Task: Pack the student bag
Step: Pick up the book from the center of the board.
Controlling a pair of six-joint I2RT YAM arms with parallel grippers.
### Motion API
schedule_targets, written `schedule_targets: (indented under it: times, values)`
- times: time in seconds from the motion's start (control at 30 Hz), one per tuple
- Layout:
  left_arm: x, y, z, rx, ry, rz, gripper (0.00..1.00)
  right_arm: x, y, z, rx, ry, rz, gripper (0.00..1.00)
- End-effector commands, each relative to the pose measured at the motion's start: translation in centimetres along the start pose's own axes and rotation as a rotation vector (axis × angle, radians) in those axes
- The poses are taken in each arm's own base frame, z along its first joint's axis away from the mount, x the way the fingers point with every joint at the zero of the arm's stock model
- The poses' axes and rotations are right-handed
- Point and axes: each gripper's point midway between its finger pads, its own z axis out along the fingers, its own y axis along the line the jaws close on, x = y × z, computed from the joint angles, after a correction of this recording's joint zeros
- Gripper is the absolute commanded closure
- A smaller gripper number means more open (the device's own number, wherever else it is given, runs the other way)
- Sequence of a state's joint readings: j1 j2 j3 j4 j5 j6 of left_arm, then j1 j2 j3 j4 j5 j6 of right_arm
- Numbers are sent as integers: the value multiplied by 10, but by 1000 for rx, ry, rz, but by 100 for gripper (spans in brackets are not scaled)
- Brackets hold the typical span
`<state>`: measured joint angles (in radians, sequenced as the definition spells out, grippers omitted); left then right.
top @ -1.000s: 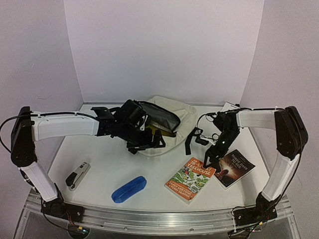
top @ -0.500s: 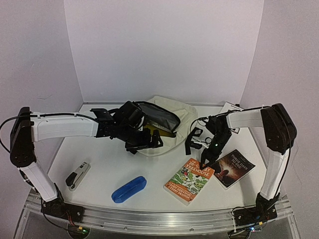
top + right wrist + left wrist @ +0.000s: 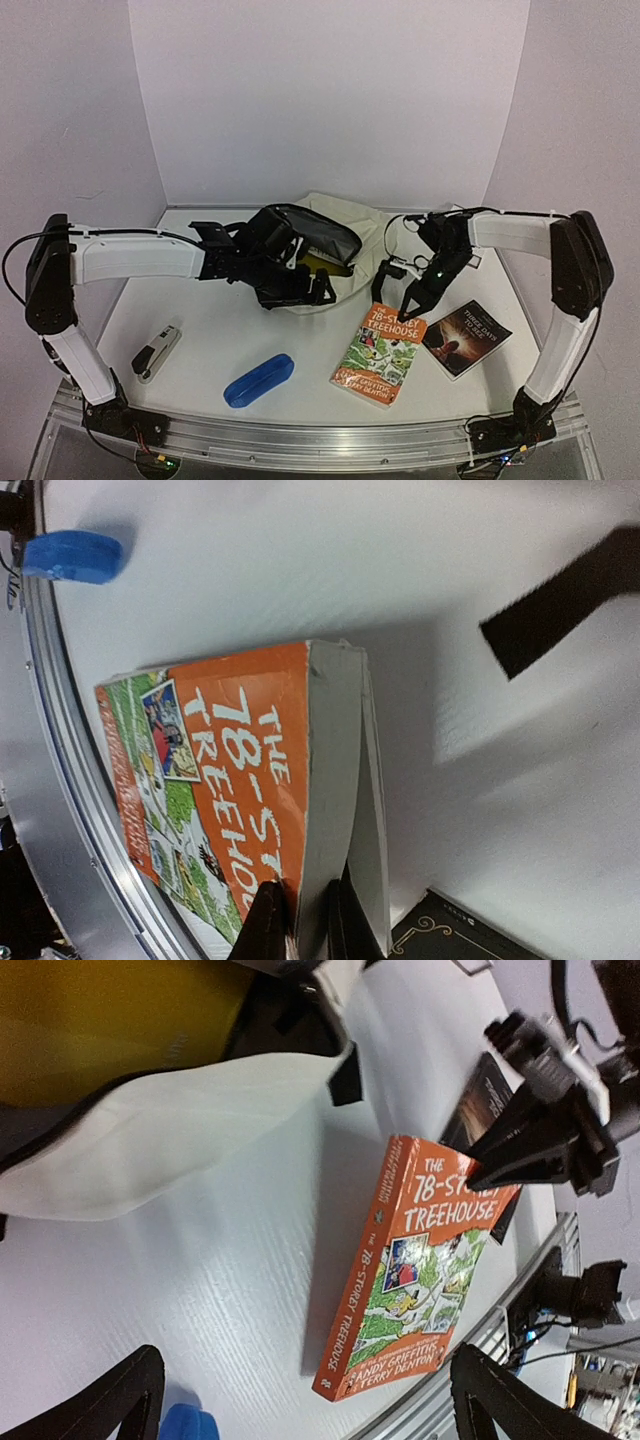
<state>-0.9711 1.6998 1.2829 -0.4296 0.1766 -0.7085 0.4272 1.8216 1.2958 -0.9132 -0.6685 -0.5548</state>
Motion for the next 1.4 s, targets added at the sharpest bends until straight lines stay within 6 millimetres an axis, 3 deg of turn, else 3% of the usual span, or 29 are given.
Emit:
schedule_targets:
  times: [0.0, 0.23, 0.43, 0.7, 0.83, 1.03, 1.17, 1.3, 1.37]
  values:
    - [0, -51, 10, 199, 9, 164, 0, -44, 44, -64, 15, -217, -230, 100]
    - [-4, -74, 20, 335, -74, 312, 0, -56, 74, -99, 44, -335, -394, 100]
    - [6, -85, 46, 450, -88, 326, 7, -61, 82, -107, 54, -374, -429, 100]
    - [7, -98, 66, 518, -114, 292, 16, -72, 85, -110, 53, -416, -437, 100]
    - [1, -108, 62, 561, -152, 289, 39, -76, 86, -112, 55, -426, -442, 100]
    - [-10, -116, 32, 569, -205, 250, 80, -89, 71, -116, 122, -443, -397, 100]
    - [-22, -110, -2, 531, -286, 171, 100, -117, 54, -137, 213, -524, -309, 81]
    - [-40, -108, -46, 502, -386, 90, 100, -145, 47, -162, 275, -612, -261, 44]
    - [-51, -101, -64, 447, -440, 42, 100, -158, 40, -172, 305, -640, -229, 34]
